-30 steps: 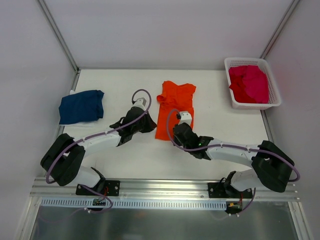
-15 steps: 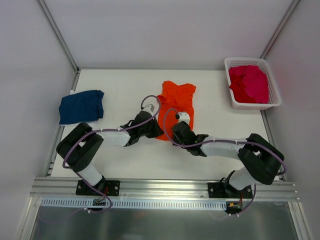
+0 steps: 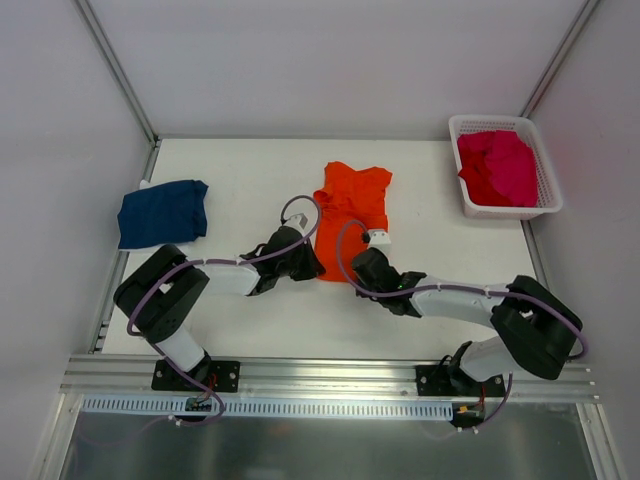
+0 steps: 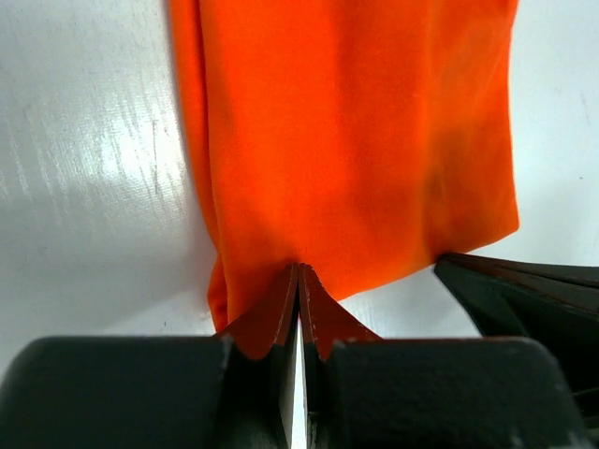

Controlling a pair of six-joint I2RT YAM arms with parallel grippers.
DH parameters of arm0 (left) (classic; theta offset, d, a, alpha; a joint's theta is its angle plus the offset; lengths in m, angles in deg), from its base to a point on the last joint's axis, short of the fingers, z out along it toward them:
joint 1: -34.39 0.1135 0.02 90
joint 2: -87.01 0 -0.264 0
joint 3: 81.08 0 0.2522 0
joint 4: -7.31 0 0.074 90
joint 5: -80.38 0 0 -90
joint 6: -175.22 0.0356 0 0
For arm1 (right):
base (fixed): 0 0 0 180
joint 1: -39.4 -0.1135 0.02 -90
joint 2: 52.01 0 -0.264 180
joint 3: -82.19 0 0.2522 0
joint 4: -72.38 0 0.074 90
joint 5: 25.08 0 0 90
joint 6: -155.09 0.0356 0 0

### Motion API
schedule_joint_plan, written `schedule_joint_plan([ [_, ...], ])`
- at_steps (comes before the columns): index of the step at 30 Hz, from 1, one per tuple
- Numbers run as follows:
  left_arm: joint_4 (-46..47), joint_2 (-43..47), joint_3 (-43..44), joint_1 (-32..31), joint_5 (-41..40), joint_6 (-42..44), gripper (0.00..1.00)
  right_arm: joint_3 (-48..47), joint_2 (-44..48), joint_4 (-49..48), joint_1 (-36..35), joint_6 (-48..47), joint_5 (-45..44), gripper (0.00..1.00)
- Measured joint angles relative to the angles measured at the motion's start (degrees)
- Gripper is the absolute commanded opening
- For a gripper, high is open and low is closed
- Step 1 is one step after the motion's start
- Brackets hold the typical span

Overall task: Fold and stack the t-shirts
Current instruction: Fold the tshirt

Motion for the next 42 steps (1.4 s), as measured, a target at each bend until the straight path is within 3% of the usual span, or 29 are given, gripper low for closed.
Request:
schedule_joint_plan([
  [11, -0.1, -1.7, 0.0, 0.0, -0.6, 0.2, 0.0, 1.5, 5.8, 7.4, 0.5, 0.6, -4.6, 0.0],
  [27, -0.1, -1.7, 0.0, 0.0, -1.1, 0.4, 0.0, 0.8, 7.3, 7.9, 1.5, -0.9, -4.8, 0.0],
  [42, 0.0, -1.7, -0.1, 0.0, -1.2, 0.4, 0.0, 0.1, 0.9, 7.7, 5.1, -0.8, -3.2, 0.0],
])
